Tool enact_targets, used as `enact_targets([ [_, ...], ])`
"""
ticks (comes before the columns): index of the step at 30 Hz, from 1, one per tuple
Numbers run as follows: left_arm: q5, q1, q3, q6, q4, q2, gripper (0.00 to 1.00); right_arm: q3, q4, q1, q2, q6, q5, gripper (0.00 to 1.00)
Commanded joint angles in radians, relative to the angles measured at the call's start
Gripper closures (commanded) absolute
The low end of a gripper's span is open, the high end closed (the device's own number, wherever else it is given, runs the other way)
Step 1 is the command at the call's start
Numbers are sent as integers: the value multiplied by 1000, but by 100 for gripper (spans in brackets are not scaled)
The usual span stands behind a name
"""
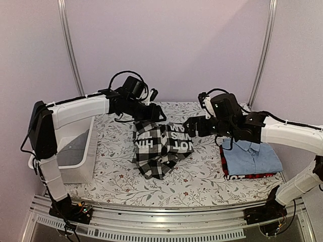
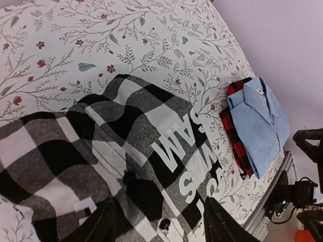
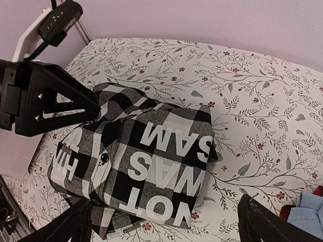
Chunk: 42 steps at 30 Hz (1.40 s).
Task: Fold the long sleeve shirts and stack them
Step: Place the crumpled shirt at the center of the board, then adjust the crumpled shirt at the center of the board.
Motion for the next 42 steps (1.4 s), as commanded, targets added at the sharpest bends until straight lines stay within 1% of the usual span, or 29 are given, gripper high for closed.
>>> enact_targets([
  [1, -10, 77, -85, -5, 49, -158, 31, -3, -4, 30, 51, -2, -22, 1],
  [5, -16, 151, -203, -15, 59, -274, 15, 51, -22, 81, 129, -9, 17, 1],
  [8, -16, 205, -291, -25, 63, -350, 7, 116, -36, 120, 196, -12, 37, 1],
  [9, -10, 214, -315, -23, 65, -370, 6, 137, -39, 134, 224, -13, 42, 1],
  [15, -29, 244, -408, -25, 45, -453, 4, 323, -108, 220, 417, -39, 90, 1],
  [21, -31, 269, -466, -37, 41, -529, 3, 491, -181, 278, 576, -63, 90, 3],
  [25, -16, 288, -490, -41, 47, -556, 3, 653, -265, 295, 698, -61, 121, 4],
  [30, 3, 305, -518, -51, 66, -577, 3, 842, -400, 297, 867, -9, 210, 4],
  [32, 11, 314, -522, -51, 67, -581, 3, 886, -443, 296, 918, 15, 233, 4],
  [34, 22, 325, -522, -49, 64, -582, 3, 890, -456, 288, 947, 40, 244, 4],
  [36, 31, 336, -519, -42, 61, -583, 3, 881, -472, 276, 956, 77, 249, 7],
  [37, 36, 340, -519, -39, 59, -583, 3, 872, -477, 269, 954, 94, 255, 11],
  [39, 46, 347, -523, -38, 62, -580, 3, 843, -478, 257, 937, 120, 259, 25],
  [42, 72, 349, -535, -44, 79, -568, 3, 810, -461, 248, 892, 137, 269, 42],
])
